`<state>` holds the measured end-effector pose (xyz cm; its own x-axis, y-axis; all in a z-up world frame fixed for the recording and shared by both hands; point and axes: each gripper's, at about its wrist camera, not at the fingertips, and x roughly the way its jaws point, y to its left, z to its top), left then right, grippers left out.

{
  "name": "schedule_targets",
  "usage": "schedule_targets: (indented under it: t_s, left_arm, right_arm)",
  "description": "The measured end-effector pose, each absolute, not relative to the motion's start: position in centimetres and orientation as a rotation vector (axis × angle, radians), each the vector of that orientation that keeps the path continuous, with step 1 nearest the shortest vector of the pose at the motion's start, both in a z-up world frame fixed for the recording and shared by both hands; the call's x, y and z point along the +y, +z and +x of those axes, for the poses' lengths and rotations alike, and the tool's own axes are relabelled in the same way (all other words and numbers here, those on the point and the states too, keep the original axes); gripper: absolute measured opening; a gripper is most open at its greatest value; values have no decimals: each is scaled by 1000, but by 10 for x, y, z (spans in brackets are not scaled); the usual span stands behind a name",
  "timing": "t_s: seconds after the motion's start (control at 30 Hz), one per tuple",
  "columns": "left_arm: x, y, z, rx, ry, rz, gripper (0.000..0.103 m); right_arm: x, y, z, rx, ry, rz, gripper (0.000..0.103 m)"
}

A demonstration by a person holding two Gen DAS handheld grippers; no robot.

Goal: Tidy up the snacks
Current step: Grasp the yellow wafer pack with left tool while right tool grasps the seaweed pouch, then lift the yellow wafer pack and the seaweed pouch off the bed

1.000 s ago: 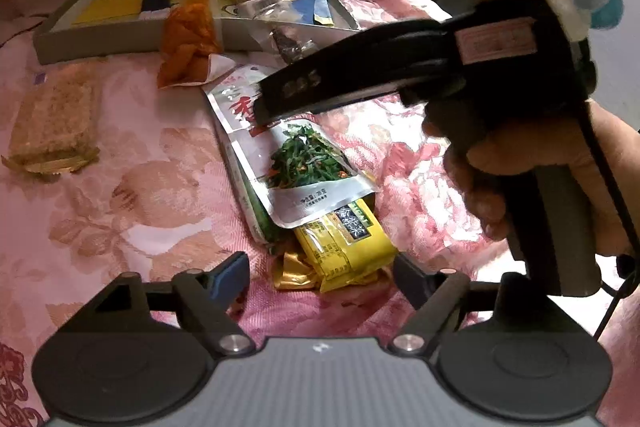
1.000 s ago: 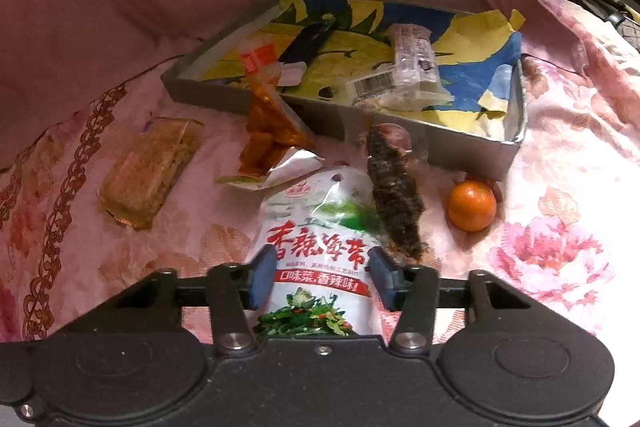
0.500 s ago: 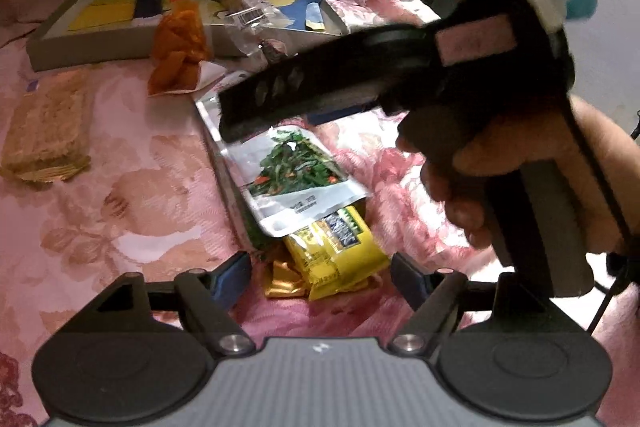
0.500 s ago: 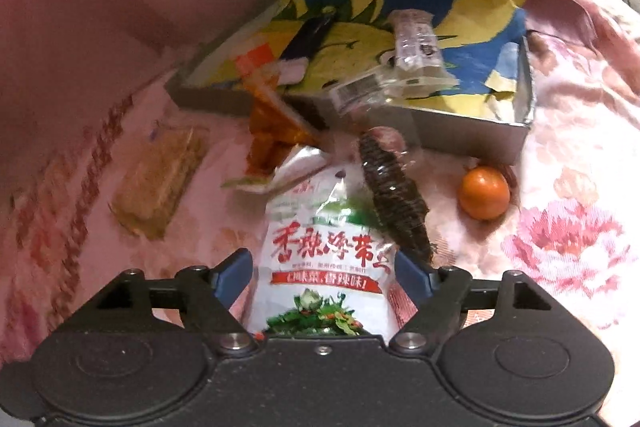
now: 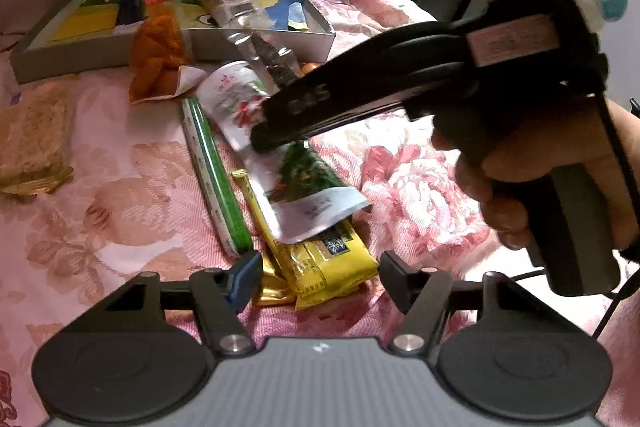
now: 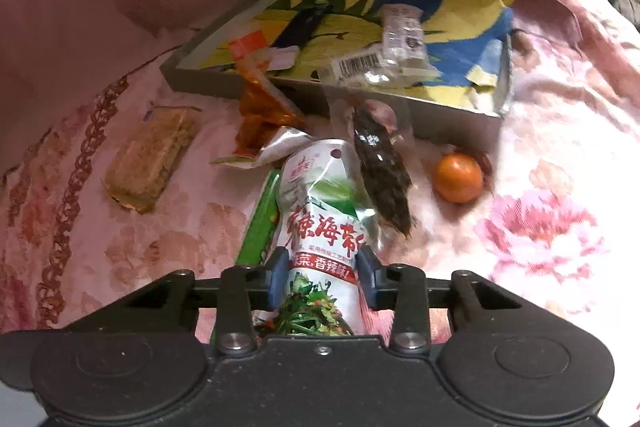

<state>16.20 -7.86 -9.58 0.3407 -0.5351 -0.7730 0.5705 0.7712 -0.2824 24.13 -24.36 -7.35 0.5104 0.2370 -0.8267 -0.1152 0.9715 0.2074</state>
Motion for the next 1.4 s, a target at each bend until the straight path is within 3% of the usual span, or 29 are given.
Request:
schedule_targets:
  t_s: [0.67,0.87,1.07,1.3,1.4]
  left_arm:
    - [-107,-95,184,1005,-648,77,65]
    - [-106,-95,196,1047,-610,2,72]
    - [-115,-97,208,1091,-533,-19,72]
    - [-123,-100,205,1091,-470,65,54]
    - [-115,-99,203,1099,-471,53,53]
  right_arm:
    - [-281,-76,235,1030,80,180,34]
    - [-286,-76,235,1032,101,185,34]
    - [-290,-76,234,1034,112,214,34]
    - [-291,-76,235,1035,109,220,34]
    - [-288,-75,233,1038,105,212,34]
